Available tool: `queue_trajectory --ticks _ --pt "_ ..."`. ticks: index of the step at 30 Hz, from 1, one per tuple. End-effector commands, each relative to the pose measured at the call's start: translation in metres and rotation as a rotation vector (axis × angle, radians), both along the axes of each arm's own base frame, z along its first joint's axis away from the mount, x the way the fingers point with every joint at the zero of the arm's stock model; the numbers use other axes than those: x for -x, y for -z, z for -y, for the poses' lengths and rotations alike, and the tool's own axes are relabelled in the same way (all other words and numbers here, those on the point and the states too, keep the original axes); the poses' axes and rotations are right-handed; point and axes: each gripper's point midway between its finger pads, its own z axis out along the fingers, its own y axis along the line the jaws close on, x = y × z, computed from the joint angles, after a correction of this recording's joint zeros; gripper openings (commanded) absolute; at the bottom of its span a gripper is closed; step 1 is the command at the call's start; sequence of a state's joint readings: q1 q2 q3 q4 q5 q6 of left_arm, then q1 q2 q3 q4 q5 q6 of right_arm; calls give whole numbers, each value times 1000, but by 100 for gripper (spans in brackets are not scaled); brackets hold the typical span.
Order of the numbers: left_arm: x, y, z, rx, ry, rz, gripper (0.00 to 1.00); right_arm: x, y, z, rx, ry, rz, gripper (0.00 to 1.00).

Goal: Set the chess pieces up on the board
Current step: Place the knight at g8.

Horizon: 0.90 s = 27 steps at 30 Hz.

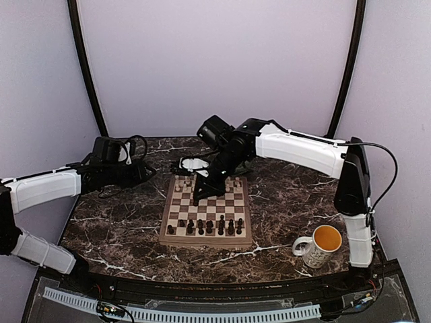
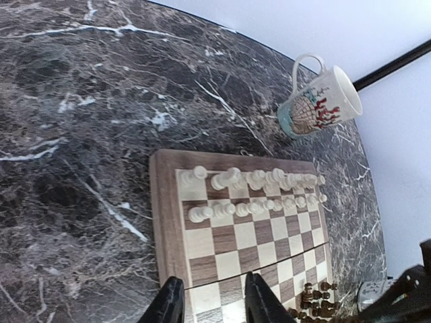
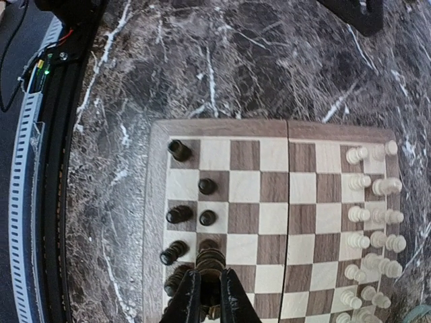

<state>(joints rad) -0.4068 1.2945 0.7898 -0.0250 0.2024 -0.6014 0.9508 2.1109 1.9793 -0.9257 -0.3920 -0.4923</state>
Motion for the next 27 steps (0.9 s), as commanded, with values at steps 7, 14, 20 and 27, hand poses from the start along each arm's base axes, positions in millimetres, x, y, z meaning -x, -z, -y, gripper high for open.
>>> queue_trajectory --ticks 7,14,20,27 --pt "-2 0 -70 -108 -118 30 34 37 8 -47 19 -106 -18 11" --pt "-9 -6 -90 -148 -133 77 34 55 37 -61 83 -147 -5 12" --pt "-8 2 -89 -119 -117 62 34 61 58 -65 126 -160 4 11" --pt "-6 6 -84 -92 -102 52 34 60 70 -67 148 -156 20 12"
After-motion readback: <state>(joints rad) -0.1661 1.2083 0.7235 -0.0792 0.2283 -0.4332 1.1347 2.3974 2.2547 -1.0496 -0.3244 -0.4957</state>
